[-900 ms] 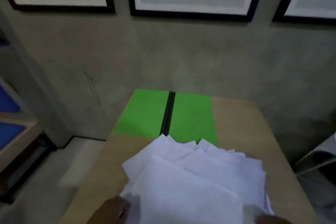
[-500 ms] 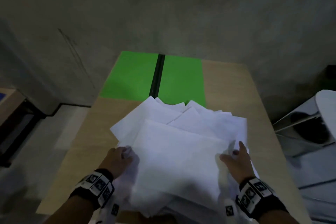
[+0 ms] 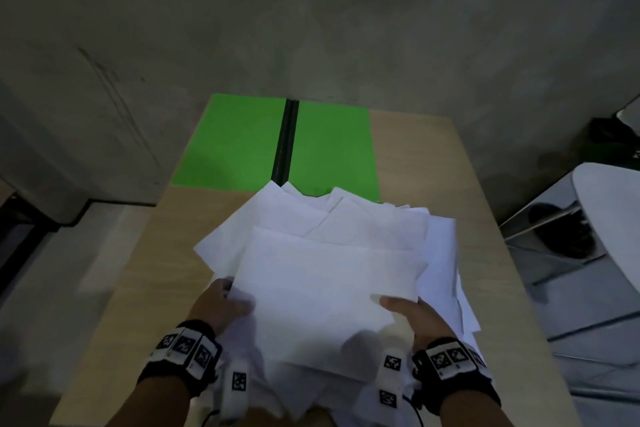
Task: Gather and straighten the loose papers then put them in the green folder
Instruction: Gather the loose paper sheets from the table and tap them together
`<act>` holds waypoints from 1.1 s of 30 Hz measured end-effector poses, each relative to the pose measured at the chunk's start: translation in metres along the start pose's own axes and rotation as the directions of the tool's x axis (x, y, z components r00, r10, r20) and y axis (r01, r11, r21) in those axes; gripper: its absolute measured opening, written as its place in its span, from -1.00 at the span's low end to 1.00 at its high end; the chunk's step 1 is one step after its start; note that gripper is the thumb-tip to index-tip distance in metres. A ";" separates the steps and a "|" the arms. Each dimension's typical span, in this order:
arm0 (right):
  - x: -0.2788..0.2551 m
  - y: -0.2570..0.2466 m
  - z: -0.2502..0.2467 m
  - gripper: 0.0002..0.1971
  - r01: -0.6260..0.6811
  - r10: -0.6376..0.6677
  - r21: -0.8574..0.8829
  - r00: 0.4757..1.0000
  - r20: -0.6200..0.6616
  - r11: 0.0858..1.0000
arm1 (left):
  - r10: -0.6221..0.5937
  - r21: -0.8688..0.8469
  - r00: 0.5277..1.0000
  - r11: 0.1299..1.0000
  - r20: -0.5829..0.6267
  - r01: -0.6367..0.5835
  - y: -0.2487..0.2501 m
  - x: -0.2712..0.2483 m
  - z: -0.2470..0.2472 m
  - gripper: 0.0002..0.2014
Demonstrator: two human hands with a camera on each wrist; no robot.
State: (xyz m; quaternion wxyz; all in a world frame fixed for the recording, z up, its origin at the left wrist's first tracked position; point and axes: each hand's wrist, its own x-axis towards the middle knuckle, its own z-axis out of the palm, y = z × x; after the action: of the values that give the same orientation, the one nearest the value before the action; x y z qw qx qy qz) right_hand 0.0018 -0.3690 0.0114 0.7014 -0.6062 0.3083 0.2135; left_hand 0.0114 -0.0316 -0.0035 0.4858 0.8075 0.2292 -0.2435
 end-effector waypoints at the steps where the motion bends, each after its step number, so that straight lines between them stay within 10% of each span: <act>1: -0.001 0.000 0.002 -0.49 -0.014 0.013 -0.030 1.000 -0.016 0.999 | 0.009 -0.020 1.000 1.000 0.023 -0.009 -0.001 0.002 -0.003 -0.25; 10: -0.019 -0.001 -0.014 -0.23 0.143 -0.142 -0.029 0.990 0.016 0.989 | 0.152 -0.481 0.953 0.876 0.262 -0.007 -0.007 -0.013 -0.015 -0.31; 15: -0.037 -0.030 -0.025 -0.65 0.191 -0.195 0.053 0.977 0.092 0.980 | 0.262 -0.472 0.939 0.872 0.222 -0.132 0.019 -0.014 -0.018 -0.18; 17: -0.036 -0.039 -0.031 -0.62 0.185 -0.188 0.038 0.977 0.098 0.982 | 0.304 -0.431 0.952 0.865 0.044 -0.256 0.033 -0.015 -0.021 -0.27; 21: -0.031 -0.046 -0.040 -0.53 0.163 -0.164 0.018 0.982 0.099 0.986 | 0.349 -0.111 0.907 0.918 -0.234 -0.381 0.049 -0.015 -0.033 0.38; 26: -0.032 -0.071 -0.047 -0.56 0.265 -0.222 -0.333 0.961 0.163 0.905 | 0.664 0.458 0.736 0.700 -0.133 -0.548 0.094 -0.027 -0.042 0.35; 29: -0.032 -0.096 -0.048 -0.37 0.322 -0.250 -0.377 0.941 0.228 0.868 | 0.574 0.625 0.816 0.612 0.070 -0.484 0.145 -0.038 -0.046 0.08; 33: -0.027 -0.121 -0.049 -0.66 0.399 -0.333 -0.364 0.914 0.232 0.842 | 0.303 0.621 0.892 0.641 0.335 -0.451 0.177 -0.032 -0.045 -0.36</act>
State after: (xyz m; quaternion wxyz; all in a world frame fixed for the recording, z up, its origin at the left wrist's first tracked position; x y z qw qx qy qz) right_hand 0.0554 -0.4362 0.1129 0.6111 -0.7663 0.0788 0.1819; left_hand 0.1015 -0.0706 0.1532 0.2140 0.9294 -0.1013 -0.2831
